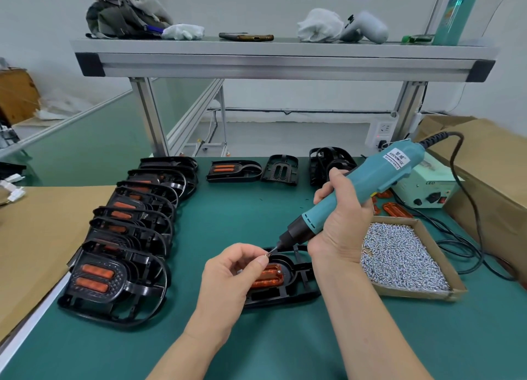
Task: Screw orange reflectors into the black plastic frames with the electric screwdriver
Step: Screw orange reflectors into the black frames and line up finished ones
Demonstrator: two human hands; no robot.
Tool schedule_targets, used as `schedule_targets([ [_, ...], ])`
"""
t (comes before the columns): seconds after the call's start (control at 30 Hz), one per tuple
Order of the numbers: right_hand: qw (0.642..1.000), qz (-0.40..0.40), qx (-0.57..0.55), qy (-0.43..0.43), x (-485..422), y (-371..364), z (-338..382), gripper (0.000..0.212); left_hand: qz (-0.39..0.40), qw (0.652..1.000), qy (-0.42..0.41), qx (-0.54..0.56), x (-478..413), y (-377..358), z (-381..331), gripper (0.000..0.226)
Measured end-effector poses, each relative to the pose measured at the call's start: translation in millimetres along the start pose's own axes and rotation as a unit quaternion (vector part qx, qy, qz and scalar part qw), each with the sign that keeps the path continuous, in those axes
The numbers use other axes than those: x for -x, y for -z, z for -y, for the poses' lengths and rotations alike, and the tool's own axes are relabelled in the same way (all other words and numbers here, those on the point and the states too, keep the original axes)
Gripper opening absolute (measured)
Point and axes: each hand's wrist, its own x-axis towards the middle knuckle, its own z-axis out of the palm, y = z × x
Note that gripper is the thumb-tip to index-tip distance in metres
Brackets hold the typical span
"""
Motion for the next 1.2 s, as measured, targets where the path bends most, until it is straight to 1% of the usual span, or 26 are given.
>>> schedule_targets([
  [0.1,1.000,-0.002,0.015,0.013,1.8,0.4,-3.2,0.013,-0.018,0.999,-0.026,-0.031,0.7,1.1,3.3,0.017],
  [0.17,1.000,-0.008,0.022,0.020,3.3,-0.1,-5.7,0.016,-0.041,0.994,-0.074,-0.074,1.0,1.9,6.5,0.022],
  [0.23,0.999,-0.013,0.026,0.023,3.9,-0.4,-8.8,0.014,-0.060,0.984,-0.121,-0.113,1.0,1.6,8.2,0.018],
  [0.3,0.999,-0.018,0.032,0.022,3.2,-0.3,-12.9,0.012,-0.068,0.978,-0.145,-0.135,-0.4,2.5,9.2,0.014],
  [0.33,0.999,-0.020,0.036,0.020,2.3,-0.4,-15.2,0.012,-0.066,0.974,-0.155,-0.149,-1.8,4.3,9.8,0.015],
  [0.4,0.999,-0.024,0.044,0.018,0.7,-1.4,-19.3,0.014,-0.054,0.965,-0.172,-0.193,-5.0,9.7,12.1,0.027],
  [0.47,0.998,-0.021,0.050,0.019,-0.9,-2.8,-22.4,0.014,-0.038,0.960,-0.155,-0.229,-7.4,18.2,14.4,0.034],
  [0.5,0.998,-0.015,0.054,0.021,-1.7,-3.7,-23.8,0.014,-0.025,0.961,-0.131,-0.243,-8.8,24.4,16.8,0.042],
  [0.53,0.998,-0.008,0.060,0.024,-2.6,-4.8,-25.1,0.013,-0.001,0.960,-0.098,-0.264,-9.8,31.5,20.1,0.059],
  [0.57,0.997,0.000,0.067,0.026,-3.3,-5.8,-26.6,0.013,0.035,0.954,-0.060,-0.290,-10.4,39.0,24.2,0.082],
  [0.6,0.997,0.008,0.074,0.028,-3.9,-7.1,-28.7,0.014,0.075,0.943,-0.025,-0.322,-10.5,45.2,28.4,0.103],
  [0.63,0.996,0.017,0.081,0.029,-3.8,-8.1,-31.1,0.014,0.110,0.928,-0.003,-0.357,-10.7,49.6,32.7,0.120],
  [0.67,0.995,0.029,0.091,0.029,-2.8,-9.2,-34.0,0.014,0.134,0.911,0.003,-0.389,-10.9,52.2,36.7,0.130],
  [0.7,0.993,0.042,0.103,0.031,-1.1,-10.1,-37.3,0.014,0.148,0.899,-0.003,-0.413,-11.8,52.8,40.2,0.135],
  [0.73,0.991,0.057,0.118,0.035,1.4,-10.9,-41.2,0.013,0.155,0.891,-0.012,-0.427,-13.0,51.8,42.5,0.137],
  [0.8,0.984,0.082,0.155,0.043,7.7,-11.0,-49.3,0.013,0.151,0.886,-0.021,-0.437,-16.1,49.1,45.8,0.139],
  [0.97,0.968,0.122,0.215,0.051,18.2,-11.6,-64.3,0.013,0.118,0.899,-0.015,-0.422,-17.9,49.7,49.7,0.145],
  [1.07,0.963,0.128,0.234,0.050,20.3,-11.6,-69.3,0.020,0.110,0.900,-0.017,-0.421,-17.8,49.3,50.6,0.147],
  [1.2,0.959,0.129,0.249,0.049,21.2,-10.4,-74.6,0.019,0.106,0.900,-0.018,-0.422,-18.0,49.1,51.3,0.147],
])
